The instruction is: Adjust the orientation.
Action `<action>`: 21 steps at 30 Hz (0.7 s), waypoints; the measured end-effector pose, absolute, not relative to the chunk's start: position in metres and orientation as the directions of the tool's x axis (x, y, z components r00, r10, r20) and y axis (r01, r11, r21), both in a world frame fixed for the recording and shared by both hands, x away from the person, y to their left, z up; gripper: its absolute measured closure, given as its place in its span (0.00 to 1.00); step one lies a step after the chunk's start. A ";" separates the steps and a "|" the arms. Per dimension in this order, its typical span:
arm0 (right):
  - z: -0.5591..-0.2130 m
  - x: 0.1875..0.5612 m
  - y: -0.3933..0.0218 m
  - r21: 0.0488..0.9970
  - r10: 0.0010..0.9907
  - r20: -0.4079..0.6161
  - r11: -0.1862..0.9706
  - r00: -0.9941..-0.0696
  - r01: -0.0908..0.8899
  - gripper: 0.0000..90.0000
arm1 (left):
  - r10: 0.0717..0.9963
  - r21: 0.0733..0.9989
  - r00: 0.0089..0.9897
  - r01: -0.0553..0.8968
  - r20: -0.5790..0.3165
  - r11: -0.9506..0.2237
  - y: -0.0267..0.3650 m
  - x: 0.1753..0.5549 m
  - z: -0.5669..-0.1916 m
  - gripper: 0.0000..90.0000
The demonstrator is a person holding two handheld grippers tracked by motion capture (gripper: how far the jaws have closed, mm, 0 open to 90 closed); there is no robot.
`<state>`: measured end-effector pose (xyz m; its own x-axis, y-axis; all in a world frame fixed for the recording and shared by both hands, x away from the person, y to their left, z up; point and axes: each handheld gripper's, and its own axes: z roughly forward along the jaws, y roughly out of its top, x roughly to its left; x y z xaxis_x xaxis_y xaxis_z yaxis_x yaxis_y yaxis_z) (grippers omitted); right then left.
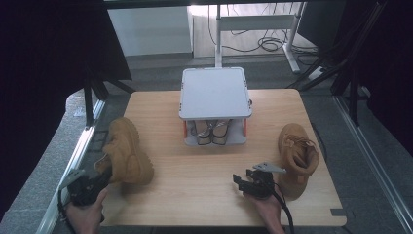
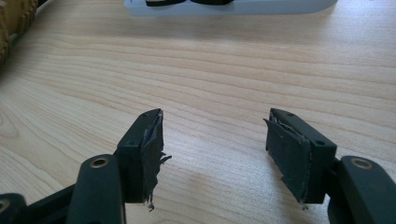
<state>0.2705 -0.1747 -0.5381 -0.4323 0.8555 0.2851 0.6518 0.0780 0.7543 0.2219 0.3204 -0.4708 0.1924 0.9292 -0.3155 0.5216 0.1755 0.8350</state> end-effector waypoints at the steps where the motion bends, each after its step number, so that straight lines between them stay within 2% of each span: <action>1: -0.539 0.271 -0.175 0.752 0.856 0.286 0.078 -0.431 0.654 0.41 | 0.928 0.835 0.214 0.528 -0.305 0.153 0.313 0.230 -0.466 1.00; 5: -0.540 0.271 -0.175 0.751 0.858 0.280 0.083 -0.430 0.655 0.40 | 0.923 0.821 0.288 0.569 -0.256 0.050 0.278 0.263 -0.451 1.00; 8: -0.540 0.271 -0.177 0.746 0.858 0.288 0.077 -0.425 0.661 0.40 | 0.930 0.813 0.298 0.583 -0.215 0.001 0.259 0.279 -0.445 1.00; 21: -0.541 0.270 -0.178 0.747 0.859 0.290 0.071 -0.421 0.661 0.40 | 0.917 0.823 0.308 0.568 -0.253 0.036 0.259 0.278 -0.443 1.00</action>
